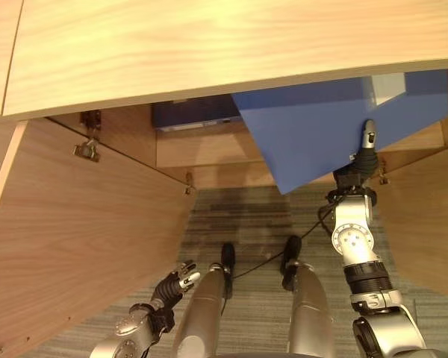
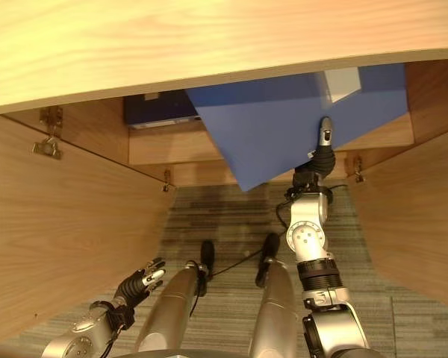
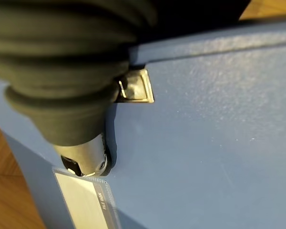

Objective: Put the empty folder in the office cabinet

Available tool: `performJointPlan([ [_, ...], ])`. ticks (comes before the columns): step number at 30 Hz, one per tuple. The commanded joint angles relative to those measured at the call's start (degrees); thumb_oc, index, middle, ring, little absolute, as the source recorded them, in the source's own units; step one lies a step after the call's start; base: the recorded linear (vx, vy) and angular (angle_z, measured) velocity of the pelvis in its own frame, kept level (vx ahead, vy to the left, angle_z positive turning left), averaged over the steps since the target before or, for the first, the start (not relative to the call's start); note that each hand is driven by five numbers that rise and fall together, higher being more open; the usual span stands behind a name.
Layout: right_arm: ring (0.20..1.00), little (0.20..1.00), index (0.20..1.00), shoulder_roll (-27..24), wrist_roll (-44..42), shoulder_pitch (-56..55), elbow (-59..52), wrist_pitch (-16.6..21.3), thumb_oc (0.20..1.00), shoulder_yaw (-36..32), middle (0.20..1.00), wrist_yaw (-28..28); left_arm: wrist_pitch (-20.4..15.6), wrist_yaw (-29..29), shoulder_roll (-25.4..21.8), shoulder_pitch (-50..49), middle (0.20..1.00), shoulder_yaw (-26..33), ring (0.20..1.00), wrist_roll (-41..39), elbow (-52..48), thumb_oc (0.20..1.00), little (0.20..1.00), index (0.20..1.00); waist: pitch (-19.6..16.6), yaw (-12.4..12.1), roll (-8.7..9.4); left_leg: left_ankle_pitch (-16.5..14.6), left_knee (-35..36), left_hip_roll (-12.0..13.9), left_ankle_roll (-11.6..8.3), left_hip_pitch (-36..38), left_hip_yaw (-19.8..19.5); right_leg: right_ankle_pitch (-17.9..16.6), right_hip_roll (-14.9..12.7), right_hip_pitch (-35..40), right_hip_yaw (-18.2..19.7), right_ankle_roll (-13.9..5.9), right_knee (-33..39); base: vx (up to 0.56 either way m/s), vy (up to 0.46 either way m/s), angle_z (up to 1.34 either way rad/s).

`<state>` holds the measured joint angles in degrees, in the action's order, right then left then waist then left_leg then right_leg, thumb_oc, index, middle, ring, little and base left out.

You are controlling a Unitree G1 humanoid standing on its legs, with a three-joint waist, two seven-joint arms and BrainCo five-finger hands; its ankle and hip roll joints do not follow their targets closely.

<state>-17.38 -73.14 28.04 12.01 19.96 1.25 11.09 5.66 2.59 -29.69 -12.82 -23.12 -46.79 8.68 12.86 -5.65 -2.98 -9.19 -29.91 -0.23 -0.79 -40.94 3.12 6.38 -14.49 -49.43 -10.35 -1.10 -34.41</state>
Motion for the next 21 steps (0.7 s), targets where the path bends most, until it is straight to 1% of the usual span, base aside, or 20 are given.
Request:
performJointPlan([
  [1, 0.2, 0.2, 0.2, -4.61, 2.41, 8.5, -3.82, 6.38, 0.2, -2.45, 0.2, -1.48, -1.5, -0.81, -2.2, -1.73, 1.0, -1.83, 1.0, 0.01, -3.62, 1.0, 1.0, 1.0, -5.61, -0.66, 0.08, -2.73, -1.44, 1.04, 0.98, -2.27, 0.04, 3.18, -3.54, 2.79, 2.66, -1.52, -1.41, 0.04, 0.001, 0.06],
  [3, 0.2, 0.2, 0.2, -5.2, 1.5, 11.24, -1.8, 7.15, 0.2, -3.68, 0.2, -0.86, -1.17, -0.83, -2.04, -1.47, 1.0, -2.21, 1.0, -0.06, -3.7, 1.0, 1.0, 1.0, -6.33, -1.26, 0.07, -3.04, -2.65, 0.74, 0.95, -3.33, -0.19, 4.12, -3.98, 1.86, 2.53, -1.2, -3.04, 0.05, -0.002, 0.1],
  [6, 0.2, 0.2, 0.2, -7.61, -0.7, 17.27, 5.35, 8.0, 0.2, -4.9, 0.2, 0.51, -0.71, -0.48, -2.55, -1.12, 1.0, -2.94, 1.0, -0.36, -4.16, 1.0, 1.0, 1.0, -7.63, -2.37, 0.46, -3.3, -3.51, 0.27, 0.84, -4.81, -0.46, 5.23, -4.75, 0.57, 2.51, -0.87, -4.87, 0.04, 0.005, 0.11],
  [7, 0.2, 0.2, 0.2, -9.06, -1.15, 20.01, 8.87, 7.78, 0.2, -4.72, 0.2, 1.3, -0.76, -0.51, -2.94, -0.98, 1.0, -3.24, 1.0, -0.56, -4.42, 1.0, 1.0, 1.0, -8.03, -2.77, 0.74, -3.37, -3.85, 0.12, 0.83, -5.48, -0.52, 5.62, -5.0, -0.15, 2.66, -0.71, -5.7, 0.03, 0.003, 0.06],
  [8, 0.2, 0.2, 0.2, -12.47, -0.96, 25.26, 16.27, 6.65, 0.2, -3.16, 0.2, 2.99, -0.89, -0.73, -3.83, -0.67, 1.0, -3.58, 1.0, -1.08, -4.64, 1.0, 1.0, 1.0, -8.61, -3.52, 1.27, -3.63, -4.98, -0.03, 0.77, -6.83, -0.54, 6.36, -5.5, -1.64, 3.29, -0.36, -7.32, 0.03, 0.003, 0.06],
  [9, 0.2, 0.2, 0.2, -13.33, -0.73, 27.06, 18.23, 5.96, 0.2, -3.05, 0.2, 3.53, -0.95, -0.84, -4.02, -0.53, 1.0, -3.73, 1.0, -1.21, -5.14, 1.0, 1.0, 1.0, -8.68, -3.64, 1.25, -3.72, -5.42, -0.04, 0.79, -7.25, -0.47, 6.69, -5.6, -2.1, 3.53, -0.15, -7.9, 0.02, 0.0, 0.13],
  [12, 0.2, 0.2, 0.2, -13.92, -1.03, 28.74, 19.3, 5.74, 0.2, -4.18, 0.2, 3.29, -0.88, -0.79, -4.58, -0.17, 1.0, -3.81, 1.0, -1.71, -6.84, 1.0, 1.0, 1.0, -8.87, -3.94, 1.24, -4.34, -7.13, -0.23, 0.79, -8.56, -0.54, 8.0, -6.11, -3.37, 4.19, 0.48, -9.65, 0.02, -0.003, 0.11],
  [15, 0.2, 0.2, 0.2, -14.93, -2.97, 30.55, 22.36, 7.69, 0.2, -6.54, 0.2, 3.86, -0.96, -0.86, -5.03, -0.38, 1.0, -3.54, 1.0, -2.27, -7.88, 1.0, 1.0, 1.0, -9.96, -4.67, 1.61, -4.92, -9.3, -0.61, 0.88, -10.25, -0.7, 9.81, -6.83, -4.64, 4.93, 1.52, -12.06, 0.03, -0.008, 0.07],
  [16, 0.2, 0.2, 0.2, -15.38, -3.29, 31.33, 24.39, 7.76, 0.2, -6.94, 0.2, 4.48, -0.98, -0.98, -5.08, -0.39, 1.0, -3.53, 1.0, -2.39, -8.05, 1.0, 1.0, 1.0, -10.26, -4.85, 1.75, -5.07, -9.98, -0.71, 0.94, -10.65, -0.93, 10.43, -6.94, -5.06, 5.18, 1.91, -12.96, 0.03, -0.015, 0.06],
  [20, 0.2, 0.2, 0.2, -19.26, -4.09, 36.81, 34.89, 6.23, 0.2, -7.27, 0.2, 7.27, -1.09, -2.1, -5.8, 0.12, 1.0, -3.61, 1.0, -2.89, -9.0, 1.0, 1.0, 1.0, -11.52, -5.33, 2.41, -6.27, -13.16, -0.61, 0.97, -13.24, -1.39, 12.83, -7.49, -7.79, 6.18, 3.2, -16.66, 0.03, -0.018, 0.07],
  [21, 0.2, 0.2, 0.2, -19.75, -3.84, 37.43, 35.91, 6.09, 0.2, -7.3, 0.2, 8.06, -1.09, -2.25, -6.06, 0.13, 1.0, -3.64, 1.0, -2.95, -9.23, 1.0, 1.0, 1.0, -11.7, -5.35, 2.42, -6.39, -13.44, -0.61, 1.01, -13.46, -1.44, 13.03, -7.49, -7.87, 6.34, 3.36, -16.88, 0.0, -0.014, 0.05],
])
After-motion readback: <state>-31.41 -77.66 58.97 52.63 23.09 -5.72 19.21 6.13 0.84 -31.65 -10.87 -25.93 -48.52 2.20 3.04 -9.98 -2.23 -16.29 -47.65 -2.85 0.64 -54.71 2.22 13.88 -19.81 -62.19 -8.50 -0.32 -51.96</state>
